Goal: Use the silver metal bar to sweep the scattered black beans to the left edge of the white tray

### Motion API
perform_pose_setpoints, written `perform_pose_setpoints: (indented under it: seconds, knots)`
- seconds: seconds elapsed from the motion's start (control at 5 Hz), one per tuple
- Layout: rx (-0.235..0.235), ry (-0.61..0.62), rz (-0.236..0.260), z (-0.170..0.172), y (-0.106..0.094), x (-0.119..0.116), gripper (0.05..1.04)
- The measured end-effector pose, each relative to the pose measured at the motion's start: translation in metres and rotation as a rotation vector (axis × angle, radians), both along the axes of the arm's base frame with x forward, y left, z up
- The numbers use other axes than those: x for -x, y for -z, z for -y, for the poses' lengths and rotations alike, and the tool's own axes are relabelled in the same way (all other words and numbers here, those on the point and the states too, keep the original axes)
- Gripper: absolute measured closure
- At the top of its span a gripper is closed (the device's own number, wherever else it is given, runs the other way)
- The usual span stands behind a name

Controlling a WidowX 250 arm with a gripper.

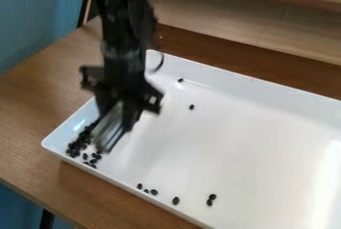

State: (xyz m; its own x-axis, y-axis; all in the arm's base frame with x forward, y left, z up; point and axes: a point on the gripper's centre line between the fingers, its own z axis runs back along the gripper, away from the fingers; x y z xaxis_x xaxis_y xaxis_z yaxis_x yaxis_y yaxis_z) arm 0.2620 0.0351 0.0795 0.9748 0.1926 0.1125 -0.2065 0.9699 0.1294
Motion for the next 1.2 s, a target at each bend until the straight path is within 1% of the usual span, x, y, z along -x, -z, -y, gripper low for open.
perform_pose_setpoints:
  seconds: [0.2, 0.4, 0.6, 0.8, 1.0, 1.2]
  knots:
    - [0.105, -0.033, 0.0, 0.039, -0.021, -0.008, 0.687]
    - [0.149, -0.046, 0.01, 0.086, -0.024, -0.016, 0.687]
    - [0.154, -0.06, -0.001, 0.131, -0.014, -0.017, 0.687]
    - [0.143, -0.085, 0.025, 0.168, -0.011, -0.021, 0.687]
    - [0.113, -0.067, 0.047, 0.183, -0.001, -0.021, 0.687]
    - [0.072, -0.04, 0.056, 0.196, 0.016, -0.019, 0.687]
